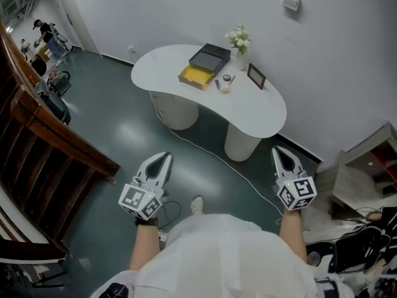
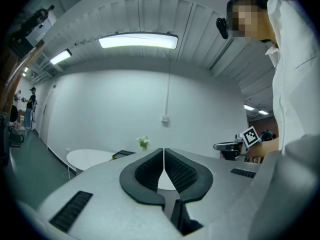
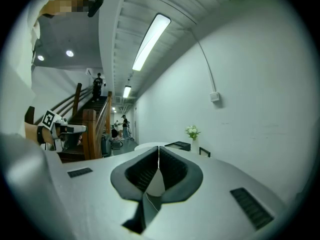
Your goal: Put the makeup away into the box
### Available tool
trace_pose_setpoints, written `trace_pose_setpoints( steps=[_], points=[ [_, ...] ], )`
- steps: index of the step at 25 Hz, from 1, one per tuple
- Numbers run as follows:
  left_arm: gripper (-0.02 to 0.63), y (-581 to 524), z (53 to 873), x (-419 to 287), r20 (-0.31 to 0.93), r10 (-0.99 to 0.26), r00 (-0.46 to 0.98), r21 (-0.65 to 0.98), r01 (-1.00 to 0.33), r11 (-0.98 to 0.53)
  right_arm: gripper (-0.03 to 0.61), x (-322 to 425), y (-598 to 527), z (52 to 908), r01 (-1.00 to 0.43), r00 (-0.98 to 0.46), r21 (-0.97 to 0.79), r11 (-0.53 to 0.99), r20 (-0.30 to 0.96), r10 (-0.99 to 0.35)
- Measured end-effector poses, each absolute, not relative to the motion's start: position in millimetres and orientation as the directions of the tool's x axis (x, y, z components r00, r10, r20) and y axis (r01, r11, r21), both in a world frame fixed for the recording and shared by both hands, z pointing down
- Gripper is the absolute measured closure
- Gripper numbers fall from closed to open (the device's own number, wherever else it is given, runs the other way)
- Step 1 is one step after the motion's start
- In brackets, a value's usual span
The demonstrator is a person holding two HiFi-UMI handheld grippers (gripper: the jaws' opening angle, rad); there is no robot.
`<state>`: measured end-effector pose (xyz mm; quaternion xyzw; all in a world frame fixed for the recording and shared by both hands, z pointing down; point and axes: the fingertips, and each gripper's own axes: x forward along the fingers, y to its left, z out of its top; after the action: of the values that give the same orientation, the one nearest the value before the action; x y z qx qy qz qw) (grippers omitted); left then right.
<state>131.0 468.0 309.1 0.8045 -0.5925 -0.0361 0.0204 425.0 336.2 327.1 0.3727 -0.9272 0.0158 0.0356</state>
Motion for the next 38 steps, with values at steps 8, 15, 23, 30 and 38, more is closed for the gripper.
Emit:
trace_pose_setpoints(
  steps=[8,15,23,30,38],
  points=[
    [0.592,415,290,30,-0.061,-0.958,0.281,0.050,-0.958,-0.284,0.568,371,284,315,-0.735,-0.678,-0.021,0.678,0.050,-0.734],
    [0.592,368,289,-22,-0.047,-0.949,0.312,0.057,-0.948,-0.314,0.568,314,246,314,-0.748,-0.664,-0.031,0.663,0.043,-0.747],
    [0.592,338,299,-53,-0.053,-0.947,0.316,0.105,-0.941,-0.320,0.568,268,222,333,-0.725,-0.687,-0.033,0.688,0.118,-0.717],
    [0.592,278,305,-69,-0.056,-0.942,0.331,0.127,-0.933,-0.336,0.566,226,156,343,-0.693,-0.716,-0.029,0.720,0.136,-0.684],
    [0.592,161,313,-78,-0.017,-0.913,0.407,0.131,-0.905,-0.406,0.566,193,43,353,-0.681,-0.726,-0.042,0.731,0.162,-0.668]
  ],
)
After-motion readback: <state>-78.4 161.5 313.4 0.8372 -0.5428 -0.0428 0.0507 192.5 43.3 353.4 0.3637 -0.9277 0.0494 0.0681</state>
